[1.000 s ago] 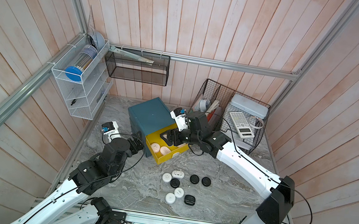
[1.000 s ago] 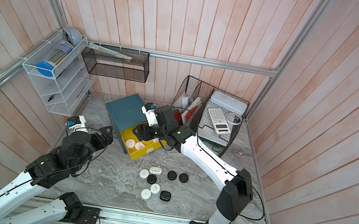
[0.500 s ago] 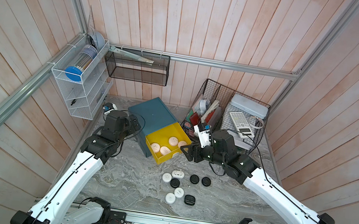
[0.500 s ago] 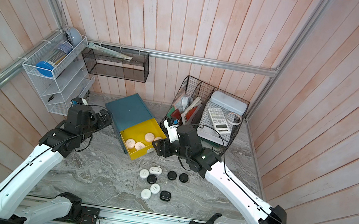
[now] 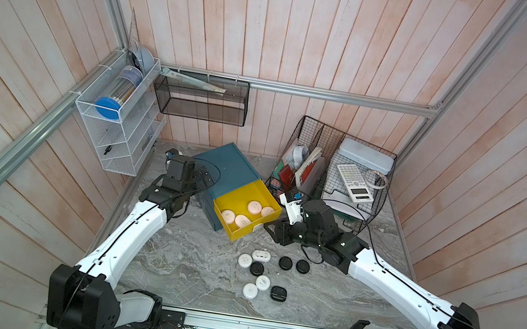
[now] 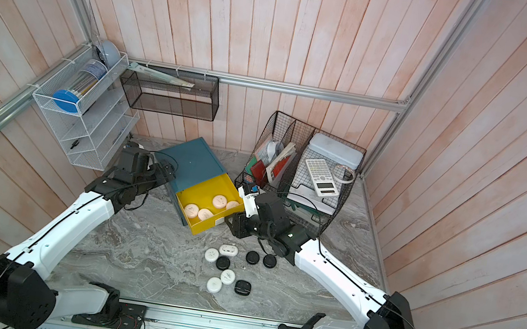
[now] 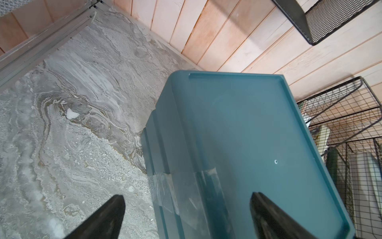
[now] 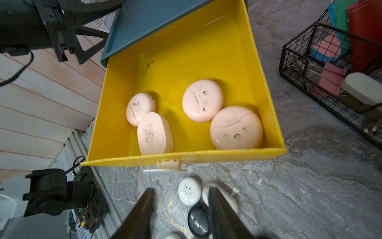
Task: Put the bluetooth earphones in the drawer according to color
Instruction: Close the drawer of the storage box.
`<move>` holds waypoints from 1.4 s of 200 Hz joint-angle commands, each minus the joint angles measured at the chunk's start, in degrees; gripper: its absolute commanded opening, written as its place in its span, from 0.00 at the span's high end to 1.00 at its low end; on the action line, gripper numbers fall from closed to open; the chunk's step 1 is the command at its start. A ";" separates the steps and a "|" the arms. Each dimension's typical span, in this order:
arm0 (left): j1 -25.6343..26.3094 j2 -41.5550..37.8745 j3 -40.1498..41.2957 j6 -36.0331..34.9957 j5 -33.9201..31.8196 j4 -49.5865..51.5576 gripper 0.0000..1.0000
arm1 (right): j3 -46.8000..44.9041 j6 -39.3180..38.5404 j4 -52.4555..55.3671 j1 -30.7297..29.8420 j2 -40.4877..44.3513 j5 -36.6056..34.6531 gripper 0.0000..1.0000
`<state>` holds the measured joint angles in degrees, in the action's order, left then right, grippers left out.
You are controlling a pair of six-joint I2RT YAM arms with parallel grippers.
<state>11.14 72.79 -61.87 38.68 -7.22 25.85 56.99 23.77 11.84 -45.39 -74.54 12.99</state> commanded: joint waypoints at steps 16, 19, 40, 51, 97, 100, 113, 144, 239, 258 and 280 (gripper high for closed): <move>-0.21 0.19 3.35 -0.62 1.95 -3.83 0.00 | 2.31 0.81 -5.97 0.19 -4.06 0.82 0.66; -0.23 0.17 3.62 -0.62 2.00 -3.86 0.00 | 2.49 0.69 -6.31 0.21 -4.38 0.76 0.67; -0.23 0.55 4.47 -0.75 2.77 -4.05 0.01 | 2.84 0.70 -10.37 0.60 -6.03 0.34 0.76; -0.22 0.52 4.95 -0.75 2.98 -4.43 0.02 | 3.19 0.92 -12.18 0.87 -6.89 0.54 0.77; -0.24 0.72 6.67 -0.44 4.52 -5.92 0.05 | 4.39 2.53 -17.82 2.30 -10.29 0.90 0.78; -0.24 0.84 6.75 -0.44 4.64 -6.05 0.05 | 4.33 2.77 -18.21 2.38 -10.58 1.06 0.77; -0.24 1.08 7.03 -0.44 4.94 -6.41 0.06 | 4.41 3.74 -20.09 2.98 -11.94 1.82 0.77; -0.08 1.39 7.56 -0.27 5.81 -7.34 0.06 | 6.59 5.30 -24.20 3.73 -16.67 3.15 0.78; 0.58 2.96 7.29 -0.44 8.06 -8.67 0.07 | 13.42 9.35 -33.72 3.46 -29.47 7.33 0.75; 0.91 3.22 7.11 -0.24 8.51 -9.04 0.07 | 13.70 9.71 -34.42 3.46 -30.72 8.04 0.74; 1.56 3.41 6.68 -0.17 8.86 -9.06 0.07 | 14.30 10.24 -34.85 3.39 -32.04 8.93 0.73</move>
<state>11.49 74.52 -55.75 39.03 -0.38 13.28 69.36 33.10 -20.43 -41.80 -104.79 19.64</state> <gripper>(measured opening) 0.929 0.265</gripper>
